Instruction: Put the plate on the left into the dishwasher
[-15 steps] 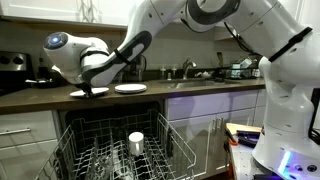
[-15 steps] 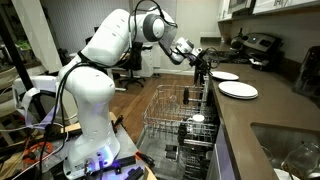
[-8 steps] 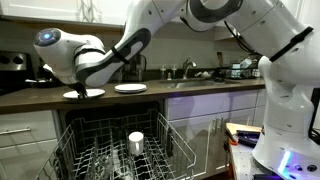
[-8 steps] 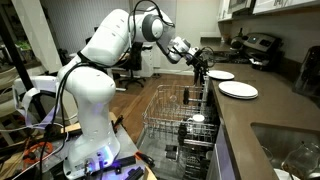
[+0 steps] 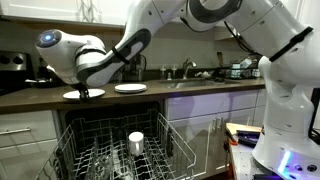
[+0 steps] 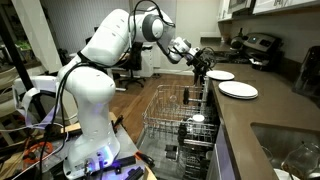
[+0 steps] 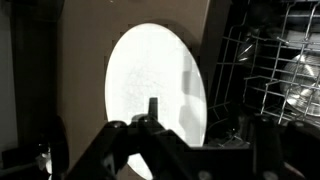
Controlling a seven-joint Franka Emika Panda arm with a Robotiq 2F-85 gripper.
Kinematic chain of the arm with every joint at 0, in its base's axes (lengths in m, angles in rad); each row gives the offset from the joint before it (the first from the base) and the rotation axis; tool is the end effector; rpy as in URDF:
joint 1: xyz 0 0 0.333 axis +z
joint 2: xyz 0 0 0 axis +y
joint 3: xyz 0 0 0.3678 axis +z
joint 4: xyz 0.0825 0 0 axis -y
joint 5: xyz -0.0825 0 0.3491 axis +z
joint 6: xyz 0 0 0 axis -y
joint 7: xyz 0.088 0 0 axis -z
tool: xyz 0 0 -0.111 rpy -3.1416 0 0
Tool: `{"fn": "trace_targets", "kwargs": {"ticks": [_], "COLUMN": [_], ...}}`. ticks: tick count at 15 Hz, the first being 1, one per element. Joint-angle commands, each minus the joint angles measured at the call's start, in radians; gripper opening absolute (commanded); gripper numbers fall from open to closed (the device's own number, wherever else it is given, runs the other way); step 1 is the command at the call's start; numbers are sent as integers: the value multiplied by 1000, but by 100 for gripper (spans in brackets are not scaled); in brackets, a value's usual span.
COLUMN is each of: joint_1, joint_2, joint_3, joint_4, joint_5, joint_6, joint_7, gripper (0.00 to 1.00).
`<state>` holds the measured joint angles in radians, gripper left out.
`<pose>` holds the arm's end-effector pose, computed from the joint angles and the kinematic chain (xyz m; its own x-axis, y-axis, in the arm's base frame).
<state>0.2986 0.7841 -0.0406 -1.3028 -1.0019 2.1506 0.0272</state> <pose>0.7497 0.1688 0.3488 0.7343 0.6624 -0.1486 0.5186 -0.4062 0.7524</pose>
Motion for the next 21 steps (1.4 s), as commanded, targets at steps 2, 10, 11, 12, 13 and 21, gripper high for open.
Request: {"fn": "trace_targets", "kwargs": {"ticks": [2,10,11,12,13,21], "joint_1": [-15,-17,-18,-19,-20,-18], "joint_2": [-18,-17,-17,-17,-17,-20], "joint_3": [-4,-14,-13,-12,-12,-11], "joint_4": [-32,-45,-47,-48,-51,-70], "joint_5": [-47,-147,-154,-158,-159,-155], "joint_6": [60,134,138,142,148,172], "joint_7": [46,81,86,91,95,110], "gripper": [100,60,54,46,42,5]}}
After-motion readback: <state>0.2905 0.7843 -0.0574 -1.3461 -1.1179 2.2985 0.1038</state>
